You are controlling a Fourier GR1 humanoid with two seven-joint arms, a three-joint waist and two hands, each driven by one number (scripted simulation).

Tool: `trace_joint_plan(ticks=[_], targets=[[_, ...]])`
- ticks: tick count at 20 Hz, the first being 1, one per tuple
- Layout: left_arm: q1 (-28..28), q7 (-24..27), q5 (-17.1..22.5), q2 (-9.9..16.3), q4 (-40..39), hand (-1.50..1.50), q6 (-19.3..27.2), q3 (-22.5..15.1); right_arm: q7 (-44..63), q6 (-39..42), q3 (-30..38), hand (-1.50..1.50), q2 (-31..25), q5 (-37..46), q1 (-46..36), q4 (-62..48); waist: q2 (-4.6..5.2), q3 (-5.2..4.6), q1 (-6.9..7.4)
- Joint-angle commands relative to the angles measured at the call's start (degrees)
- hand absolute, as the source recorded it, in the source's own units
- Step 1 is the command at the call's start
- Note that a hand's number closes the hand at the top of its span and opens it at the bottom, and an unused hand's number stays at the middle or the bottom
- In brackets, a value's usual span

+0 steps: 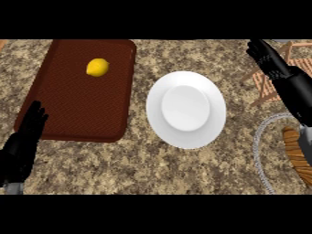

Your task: Pick the croissant from the placemat and place it in the tiered shelf

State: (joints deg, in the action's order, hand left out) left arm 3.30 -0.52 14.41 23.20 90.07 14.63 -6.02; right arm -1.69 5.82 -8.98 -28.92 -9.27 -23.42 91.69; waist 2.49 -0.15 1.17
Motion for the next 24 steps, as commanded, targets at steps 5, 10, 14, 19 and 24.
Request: trace_joint_plan(ticks=[5, 10, 14, 19, 24], targets=[[-4.5, 1.1, -1.4, 3.0, 1.8, 0.0, -3.5, -0.3, -14.6, 22.0, 10.1, 1.5, 0.7, -25.6, 0.4, -3.5, -2.06, 0.74, -1.9], [-6.7, -2.3, -0.1, 2.7, 4.4, 0.0, -5.8, -2.5, -13.6, 27.6, 13.5, -1.5, -14.1, -13.9, 7.7, -24.2, -1.16, 0.59, -1.07], [-7.3, -2.0, -0.5, 2.2, 3.0, 0.0, -6.2, -2.8, -25.8, 47.2, 12.6, -1.5, -19.4, -13.8, 10.0, -30.2, -1.37, 0.57, -0.73], [-7.2, -4.3, -0.4, 1.3, 4.8, 0.0, -5.9, -3.6, -35.6, 53.3, 13.5, -1.5, -24.1, -7.9, 10.3, -33.4, -1.94, 0.52, -0.18], [-5.5, -3.6, -0.6, 1.9, 4.6, 0.0, -6.5, -2.6, -41.2, 49.0, 12.8, -1.5, -29.6, -0.3, 11.6, -30.1, -2.26, 0.46, -0.63]])
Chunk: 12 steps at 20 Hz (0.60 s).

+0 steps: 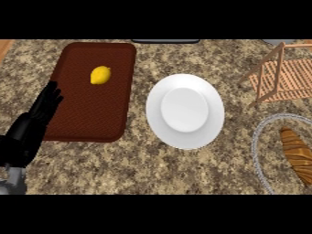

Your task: Pick the croissant from the placemat and place it in the tiered shelf

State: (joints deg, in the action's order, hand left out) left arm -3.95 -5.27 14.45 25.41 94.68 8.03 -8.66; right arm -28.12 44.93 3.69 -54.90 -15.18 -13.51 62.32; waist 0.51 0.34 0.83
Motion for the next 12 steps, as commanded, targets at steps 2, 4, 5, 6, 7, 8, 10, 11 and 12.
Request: trace_joint_plan(ticks=[2, 4, 5, 6, 7, 8, 10, 11, 12], targets=[[-0.9, -1.9, -0.8, -0.8, 1.9, 0.0, 1.0, -0.7, -16.8, 5.5, -1.8, -1.5, -4.3, 10.2, 0.8, 0.0, -0.18, 0.03, 0.07], [-0.3, 0.1, -2.2, -2.0, -1.0, 0.0, 1.6, -1.2, -18.8, 3.5, -3.3, -1.5, -6.9, 12.7, 1.4, 2.8, -0.23, -0.1, -0.51], [-1.0, -0.8, 0.9, 1.1, -1.5, 0.0, -1.8, 2.1, -20.4, 1.9, -4.4, -1.5, -7.4, 14.5, 2.4, 3.1, -0.22, -0.12, -0.39], [-0.1, 1.0, -0.9, -0.7, -1.3, 0.0, -0.3, 0.5, -20.2, 2.1, -5.4, -1.5, -8.9, 15.1, 1.4, 3.4, -0.19, -0.15, 0.05], [-1.7, -1.9, -1.3, -1.1, -0.7, 0.0, 0.2, -0.6, -17.8, 1.7, -7.4, -1.5, -7.8, 14.9, -0.1, 4.4, -0.17, -0.19, 0.28], [-2.6, -1.9, -0.9, -0.8, -0.1, 0.0, -0.5, -0.2, -21.2, 1.9, -6.8, -1.5, -9.3, 15.7, -0.3, 0.4, -0.04, -0.13, 0.5], [-1.9, -1.5, -1.5, -1.8, 0.0, 0.0, 0.3, -0.6, -22.6, 0.5, -8.5, -1.5, -10.1, 17.1, -0.5, -0.3, -0.04, -0.15, 0.75], [-0.9, -0.6, -1.5, -1.2, 0.0, 0.0, -0.4, -0.1, -21.2, -0.1, -9.5, -1.5, -10.0, 17.0, -0.5, 1.7, -0.21, -0.23, 0.52], [-2.8, -2.0, -1.5, -1.3, -1.7, 0.0, -0.1, 0.5, -22.0, -4.1, -11.6, -1.5, -7.7, 18.9, 1.9, 4.2, -0.27, -0.23, -0.32]])
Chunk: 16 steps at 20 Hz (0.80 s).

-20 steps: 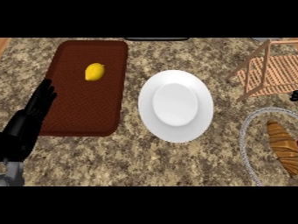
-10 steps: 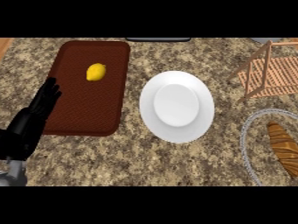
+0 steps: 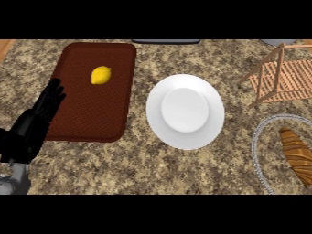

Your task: Pick the croissant from the placemat and place it in the tiered shelf

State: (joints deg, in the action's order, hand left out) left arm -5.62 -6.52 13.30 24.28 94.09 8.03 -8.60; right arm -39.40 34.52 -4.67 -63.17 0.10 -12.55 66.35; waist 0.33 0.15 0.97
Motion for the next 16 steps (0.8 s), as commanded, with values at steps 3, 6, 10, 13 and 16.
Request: trace_joint_plan(ticks=[3, 6, 10, 13, 16], targets=[[-0.3, -0.5, -0.3, -0.1, -1.0, 0.0, -0.5, 1.6, -9.3, 4.1, -4.6, -1.5, -1.4, 5.9, -0.5, 1.0, -0.2, -0.12, -0.51], [0.2, -0.7, -1.8, -2.1, 0.3, 0.0, 0.3, -0.1, -9.4, -5.3, -9.0, -1.5, 2.7, 13.7, -0.9, 0.1, -0.13, -0.1, -0.21], [-1.3, -0.6, -1.2, -1.6, -1.1, 0.0, -2.1, 1.9, -10.4, -7.3, -11.1, -1.5, 4.9, 17.8, -3.2, -3.8, -0.12, -0.12, -0.23], [1.1, -3.9, -0.9, 0.0, 4.0, 0.0, -2.6, 3.6, -8.8, -7.4, -9.7, -1.5, 3.6, 16.8, 0.8, 1.1, -0.42, -0.14, -0.83], [-0.8, -3.6, -3.2, -2.4, 2.2, 0.0, -1.7, 1.9, -7.5, -7.1, -11.8, -1.5, 6.3, 20.1, -4.6, -2.0, -0.18, -0.12, -0.24]])
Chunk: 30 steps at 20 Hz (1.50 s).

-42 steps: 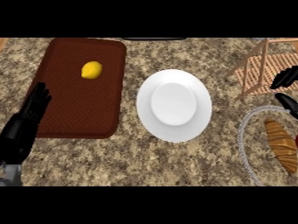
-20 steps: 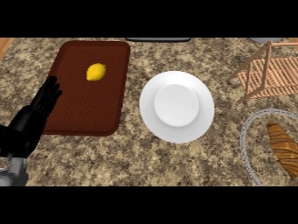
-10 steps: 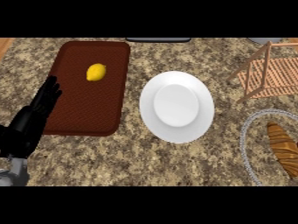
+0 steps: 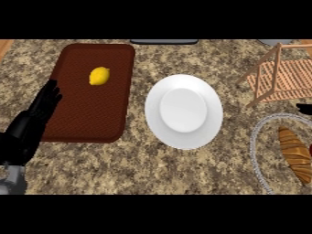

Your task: Pick the croissant from the placemat and place it in the tiered shelf

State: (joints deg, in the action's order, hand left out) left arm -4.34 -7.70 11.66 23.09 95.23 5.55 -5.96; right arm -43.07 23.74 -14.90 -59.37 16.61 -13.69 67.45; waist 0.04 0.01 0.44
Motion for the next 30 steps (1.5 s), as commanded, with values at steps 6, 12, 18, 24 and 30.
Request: trace_joint_plan(ticks=[6, 12, 18, 24, 30], targets=[[2.3, -1.2, -1.5, -1.2, 2.1, 0.0, -1.5, 0.4, -0.5, 3.9, -4.9, -1.5, 1.6, 8.9, -1.1, 0.4, -0.05, -0.02, 0.11], [0.2, 1.8, -3.8, -4.4, -2.8, 0.0, -1.9, 2.0, -0.5, 4.6, -2.9, -1.5, 2.4, 13.6, -1.2, -0.3, -0.03, -0.02, -0.32], [-2.4, -4.3, -2.5, -3.9, 0.5, 0.0, -3.4, 4.2, 5.4, -1.4, -2.1, -1.5, 6.9, 21.5, -1.6, -0.4, 0.0, 0.0, -0.25], [-0.2, 0.6, -5.5, -5.8, -2.0, 0.0, -4.1, 4.6, 1.3, -2.1, 0.2, -1.5, 7.3, 27.0, -2.8, -8.2, 0.11, 0.01, 0.1], [-0.4, -1.5, -7.4, -7.1, 0.2, 0.0, -4.9, 5.0, 2.2, -1.0, 0.8, -1.5, 11.2, 32.3, -1.9, -7.4, -0.01, 0.0, -0.15]])
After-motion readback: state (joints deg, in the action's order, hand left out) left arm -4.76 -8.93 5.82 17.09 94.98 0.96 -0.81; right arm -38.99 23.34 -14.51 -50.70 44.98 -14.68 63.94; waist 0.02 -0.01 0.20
